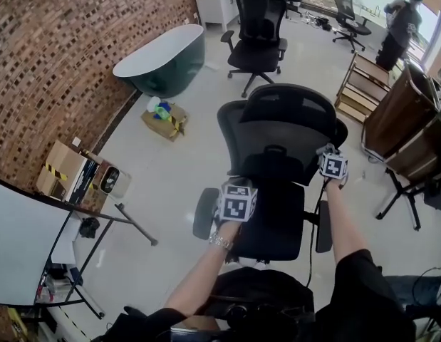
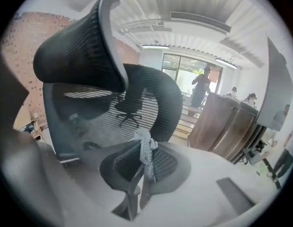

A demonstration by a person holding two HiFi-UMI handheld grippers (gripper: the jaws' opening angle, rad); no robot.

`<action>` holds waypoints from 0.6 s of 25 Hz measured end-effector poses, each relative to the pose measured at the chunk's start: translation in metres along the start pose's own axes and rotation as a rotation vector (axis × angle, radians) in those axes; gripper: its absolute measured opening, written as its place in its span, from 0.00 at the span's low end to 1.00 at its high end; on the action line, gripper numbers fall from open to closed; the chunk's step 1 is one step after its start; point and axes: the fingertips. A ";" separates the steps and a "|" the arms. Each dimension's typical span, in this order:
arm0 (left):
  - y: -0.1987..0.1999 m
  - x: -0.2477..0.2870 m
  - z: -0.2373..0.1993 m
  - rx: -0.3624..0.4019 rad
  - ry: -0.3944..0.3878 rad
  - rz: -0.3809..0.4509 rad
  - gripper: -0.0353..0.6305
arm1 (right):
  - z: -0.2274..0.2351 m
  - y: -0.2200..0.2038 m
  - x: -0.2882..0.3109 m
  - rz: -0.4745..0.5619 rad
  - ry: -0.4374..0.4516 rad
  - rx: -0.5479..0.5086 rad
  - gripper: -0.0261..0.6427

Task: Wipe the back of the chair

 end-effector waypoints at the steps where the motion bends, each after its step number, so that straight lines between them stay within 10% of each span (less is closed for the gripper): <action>1: -0.001 0.000 0.000 -0.002 0.004 0.000 0.09 | -0.010 -0.002 -0.004 0.003 0.019 0.012 0.10; 10: -0.004 -0.003 -0.016 -0.026 0.075 0.005 0.09 | -0.269 0.008 -0.028 0.072 0.473 -0.043 0.10; 15: -0.007 -0.016 -0.026 -0.042 0.115 0.012 0.09 | -0.335 -0.002 -0.015 -0.032 0.561 -0.095 0.10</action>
Point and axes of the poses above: the fingertips, and each gripper's own axes: x forward along the fingers, z to its right, y out of its top, and after that the axes turned 3 degrees about z, right-handed
